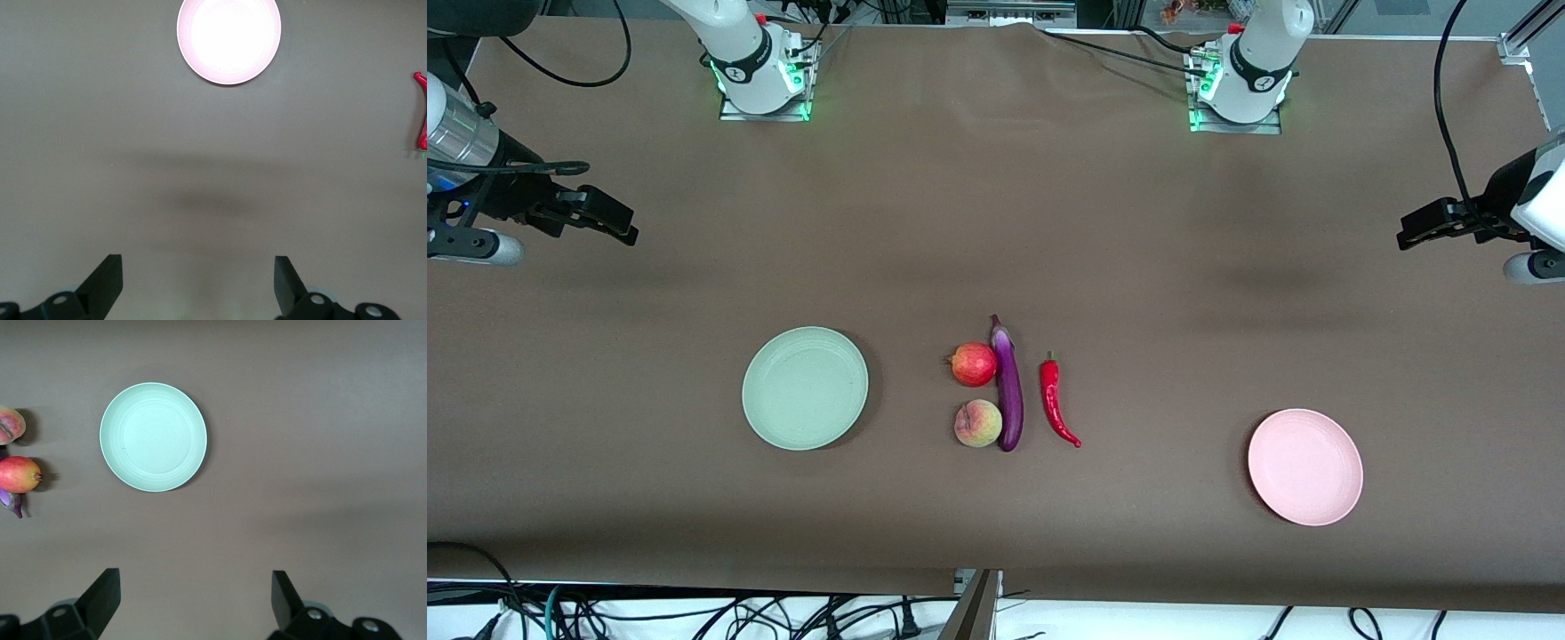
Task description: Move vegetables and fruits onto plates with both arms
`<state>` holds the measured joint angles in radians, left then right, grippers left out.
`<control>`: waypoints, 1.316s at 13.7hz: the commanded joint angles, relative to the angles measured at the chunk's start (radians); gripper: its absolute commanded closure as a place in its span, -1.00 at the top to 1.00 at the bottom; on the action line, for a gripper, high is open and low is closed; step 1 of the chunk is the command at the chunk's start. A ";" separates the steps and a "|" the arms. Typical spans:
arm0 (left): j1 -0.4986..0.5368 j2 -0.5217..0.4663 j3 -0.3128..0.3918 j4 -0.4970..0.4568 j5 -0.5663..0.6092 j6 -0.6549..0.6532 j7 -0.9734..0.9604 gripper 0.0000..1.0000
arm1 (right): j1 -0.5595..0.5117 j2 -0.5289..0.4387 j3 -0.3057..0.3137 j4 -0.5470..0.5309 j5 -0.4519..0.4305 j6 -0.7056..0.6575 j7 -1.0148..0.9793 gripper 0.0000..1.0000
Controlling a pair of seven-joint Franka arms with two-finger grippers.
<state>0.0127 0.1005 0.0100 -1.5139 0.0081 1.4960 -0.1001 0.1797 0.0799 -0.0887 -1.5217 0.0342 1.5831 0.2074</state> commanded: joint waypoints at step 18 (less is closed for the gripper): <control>0.001 0.013 -0.002 0.026 0.020 -0.003 0.019 1.00 | -0.006 -0.011 -0.022 -0.009 0.015 -0.075 -0.011 1.00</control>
<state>0.0127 0.1006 0.0100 -1.5139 0.0081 1.4960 -0.1001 0.1785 0.0799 -0.1001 -1.5217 0.0342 1.5228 0.2074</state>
